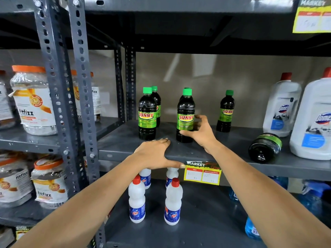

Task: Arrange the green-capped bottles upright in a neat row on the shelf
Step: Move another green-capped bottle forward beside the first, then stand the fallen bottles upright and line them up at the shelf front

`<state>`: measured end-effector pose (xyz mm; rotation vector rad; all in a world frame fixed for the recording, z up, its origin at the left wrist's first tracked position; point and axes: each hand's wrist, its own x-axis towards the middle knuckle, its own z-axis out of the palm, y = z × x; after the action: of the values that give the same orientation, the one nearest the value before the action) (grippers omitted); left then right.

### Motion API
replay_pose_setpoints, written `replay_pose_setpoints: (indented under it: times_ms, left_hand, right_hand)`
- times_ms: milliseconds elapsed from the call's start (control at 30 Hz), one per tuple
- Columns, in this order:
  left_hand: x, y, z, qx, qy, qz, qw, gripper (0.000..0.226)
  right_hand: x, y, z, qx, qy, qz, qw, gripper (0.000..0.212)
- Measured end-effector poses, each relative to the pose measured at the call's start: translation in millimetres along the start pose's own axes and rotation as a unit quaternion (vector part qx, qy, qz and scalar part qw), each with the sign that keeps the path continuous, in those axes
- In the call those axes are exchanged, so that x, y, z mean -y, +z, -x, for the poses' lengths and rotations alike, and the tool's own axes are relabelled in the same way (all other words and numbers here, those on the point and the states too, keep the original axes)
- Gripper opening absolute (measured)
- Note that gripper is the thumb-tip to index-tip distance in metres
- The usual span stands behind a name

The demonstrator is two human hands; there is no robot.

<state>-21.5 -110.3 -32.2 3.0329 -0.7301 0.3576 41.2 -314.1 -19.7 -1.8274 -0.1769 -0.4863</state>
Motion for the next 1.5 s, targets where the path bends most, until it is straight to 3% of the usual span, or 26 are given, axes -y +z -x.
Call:
replay_pose_setpoints:
  times_ms: [367,700,833,967,1067,1133,1267,1400,1500]
  left_hand:
    - [0.9,0.7,-0.4,-0.001,0.002,0.004,1.000,0.123]
    - [2.3,1.6,-1.7,-0.004,0.003,0.010,1.000,0.127]
    - [0.7,2.5,0.8,-0.024,0.014,0.040,0.999,0.122]
    - [-10.8,-0.8,8.7,-0.036,0.059,0.128,0.989,0.111]
    - [-51.1,-4.7,5.9,-0.022,0.122,0.099,0.987,0.100]
    - [-78.4,-3.2,-4.7,-0.015,0.142,0.079,0.987,0.096]
    - [-107.0,0.1,-35.9,0.014,0.121,0.076,0.990,0.091]
    - [-118.7,-2.8,-51.3,0.041,0.129,0.064,0.989,0.086]
    - [-115.1,-1.1,-53.2,0.035,0.134,0.092,0.986,0.085]
  right_hand:
    - [-5.3,1.3,-3.5,0.015,-0.002,0.037,0.999,0.083]
    - [-5.8,0.1,-1.9,0.011,-0.004,0.047,0.999,0.093]
    - [11.6,-5.8,9.2,-0.067,-0.022,-0.024,0.997,0.092]
    - [27.7,-29.7,29.4,-0.132,-0.179,0.116,0.968,0.065]
    - [40.7,-64.4,37.7,-0.143,-0.235,0.265,0.924,0.051]
    - [44.2,-91.4,33.7,-0.178,-0.201,0.340,0.901,0.045]
    - [38.0,-142.7,27.5,-0.197,0.015,0.436,0.878,0.053]
    - [32.7,-170.0,26.9,-0.152,0.132,0.353,0.913,0.059]
    - [33.1,-185.2,26.5,-0.191,0.145,0.229,0.943,0.041]
